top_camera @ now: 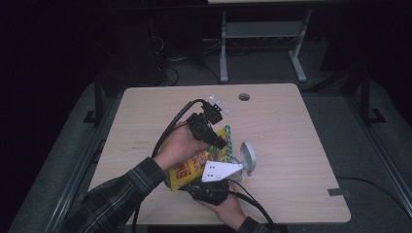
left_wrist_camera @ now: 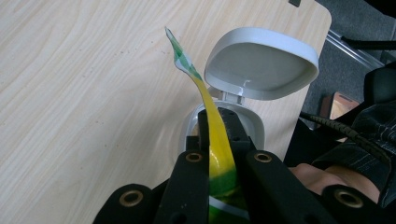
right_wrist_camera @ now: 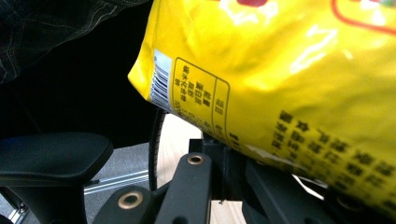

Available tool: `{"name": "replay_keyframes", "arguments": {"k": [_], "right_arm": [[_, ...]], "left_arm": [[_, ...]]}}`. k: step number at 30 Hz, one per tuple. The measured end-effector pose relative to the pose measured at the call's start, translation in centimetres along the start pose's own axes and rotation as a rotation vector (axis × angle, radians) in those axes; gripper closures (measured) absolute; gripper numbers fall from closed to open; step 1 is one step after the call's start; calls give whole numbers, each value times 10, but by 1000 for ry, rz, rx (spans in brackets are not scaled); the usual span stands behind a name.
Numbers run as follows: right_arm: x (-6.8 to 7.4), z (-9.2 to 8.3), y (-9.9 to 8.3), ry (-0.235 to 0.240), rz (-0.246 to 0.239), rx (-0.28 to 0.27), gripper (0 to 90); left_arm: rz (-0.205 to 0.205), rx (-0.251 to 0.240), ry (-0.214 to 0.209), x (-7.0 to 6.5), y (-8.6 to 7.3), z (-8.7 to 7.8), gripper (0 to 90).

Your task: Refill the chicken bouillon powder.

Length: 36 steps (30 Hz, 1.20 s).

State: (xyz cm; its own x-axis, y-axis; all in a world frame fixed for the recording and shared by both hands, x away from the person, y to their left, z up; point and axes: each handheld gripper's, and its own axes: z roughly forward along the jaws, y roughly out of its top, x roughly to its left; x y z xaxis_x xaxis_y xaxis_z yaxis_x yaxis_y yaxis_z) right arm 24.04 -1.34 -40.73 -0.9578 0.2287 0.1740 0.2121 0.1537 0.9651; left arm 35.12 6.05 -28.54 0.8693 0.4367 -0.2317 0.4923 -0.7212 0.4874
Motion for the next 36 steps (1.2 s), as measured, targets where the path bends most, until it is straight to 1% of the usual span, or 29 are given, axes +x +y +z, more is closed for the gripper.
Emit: {"name": "replay_keyframes", "arguments": {"k": [24, 36], "right_arm": [[0, -1, 1, 4, 3, -4, 900], [1, -2, 2, 4, 2, -10, 900]], "left_arm": [[-2, 6, 2, -1, 1, 0, 898], [6, 11, 9, -2, 3, -1, 898]]}}
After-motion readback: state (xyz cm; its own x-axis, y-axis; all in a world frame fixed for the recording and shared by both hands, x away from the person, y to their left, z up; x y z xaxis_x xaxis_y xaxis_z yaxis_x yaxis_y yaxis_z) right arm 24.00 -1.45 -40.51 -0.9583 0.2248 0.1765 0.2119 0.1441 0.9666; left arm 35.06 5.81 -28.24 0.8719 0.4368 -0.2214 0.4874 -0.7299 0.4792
